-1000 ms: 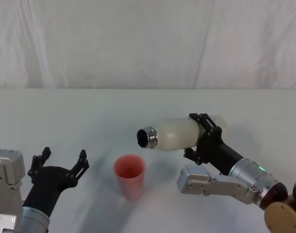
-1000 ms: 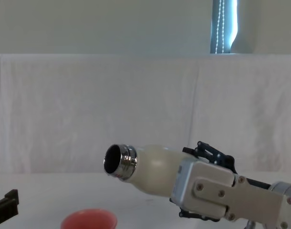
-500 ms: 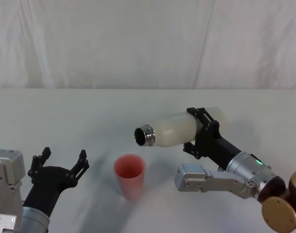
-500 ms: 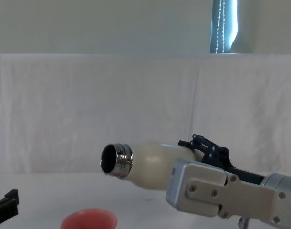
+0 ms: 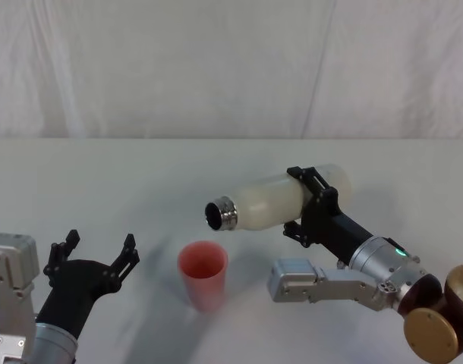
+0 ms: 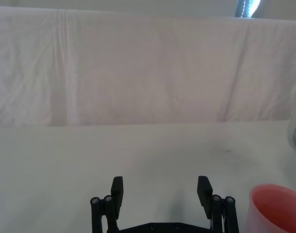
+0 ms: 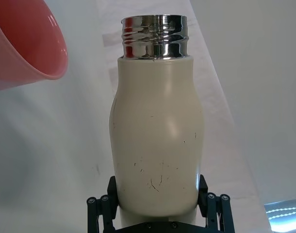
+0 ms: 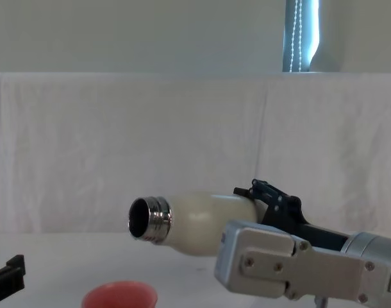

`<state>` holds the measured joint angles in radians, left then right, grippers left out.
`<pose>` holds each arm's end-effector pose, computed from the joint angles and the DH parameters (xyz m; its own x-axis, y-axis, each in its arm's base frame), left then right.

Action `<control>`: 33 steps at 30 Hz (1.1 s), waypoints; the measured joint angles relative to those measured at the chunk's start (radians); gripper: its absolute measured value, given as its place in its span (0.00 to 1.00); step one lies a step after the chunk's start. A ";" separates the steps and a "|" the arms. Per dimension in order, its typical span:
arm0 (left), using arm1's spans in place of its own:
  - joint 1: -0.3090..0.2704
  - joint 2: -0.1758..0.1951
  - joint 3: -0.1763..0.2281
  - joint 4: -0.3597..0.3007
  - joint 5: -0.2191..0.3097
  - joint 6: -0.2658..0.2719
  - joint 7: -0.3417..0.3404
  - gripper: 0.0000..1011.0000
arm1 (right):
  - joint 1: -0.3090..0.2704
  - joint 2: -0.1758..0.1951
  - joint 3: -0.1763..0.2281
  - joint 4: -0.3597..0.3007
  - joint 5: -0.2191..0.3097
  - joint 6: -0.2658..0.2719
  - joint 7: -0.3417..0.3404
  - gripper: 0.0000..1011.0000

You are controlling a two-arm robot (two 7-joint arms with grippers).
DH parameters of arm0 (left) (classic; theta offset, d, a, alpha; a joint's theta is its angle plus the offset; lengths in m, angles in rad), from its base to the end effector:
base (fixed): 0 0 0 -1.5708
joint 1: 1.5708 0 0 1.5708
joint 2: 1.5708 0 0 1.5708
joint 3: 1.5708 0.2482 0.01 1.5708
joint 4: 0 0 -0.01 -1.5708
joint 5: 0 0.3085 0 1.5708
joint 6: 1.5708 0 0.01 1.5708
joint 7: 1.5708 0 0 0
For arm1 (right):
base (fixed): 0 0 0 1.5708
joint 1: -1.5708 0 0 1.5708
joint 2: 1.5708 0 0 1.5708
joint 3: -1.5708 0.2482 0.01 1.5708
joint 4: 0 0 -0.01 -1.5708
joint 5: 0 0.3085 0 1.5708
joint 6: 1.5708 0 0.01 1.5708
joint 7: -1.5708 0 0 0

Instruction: Grasp the thermos with one hand and pour water into the cup lid.

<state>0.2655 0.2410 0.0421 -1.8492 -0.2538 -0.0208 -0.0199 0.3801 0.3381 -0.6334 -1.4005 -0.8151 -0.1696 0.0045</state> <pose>0.2633 0.0276 -0.2461 0.1245 0.9917 -0.0326 -0.9921 0.1240 -0.0176 0.3729 0.0778 -0.2353 0.1627 -0.2119 0.9637 0.7764 0.6302 0.0075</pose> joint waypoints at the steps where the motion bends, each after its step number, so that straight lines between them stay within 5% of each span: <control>1: 0.000 0.000 0.000 0.000 0.000 0.000 0.000 0.99 | 0.001 0.000 -0.002 0.001 -0.003 0.001 -0.003 0.94; 33: 0.000 0.000 0.000 0.000 0.000 0.000 0.000 0.99 | 0.032 0.012 -0.052 0.023 -0.091 0.027 -0.038 0.94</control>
<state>0.2655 0.2410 0.0421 -1.8492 -0.2538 -0.0208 -0.0199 0.4120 0.3503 -0.6850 -1.3773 -0.9056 -0.1428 -0.0339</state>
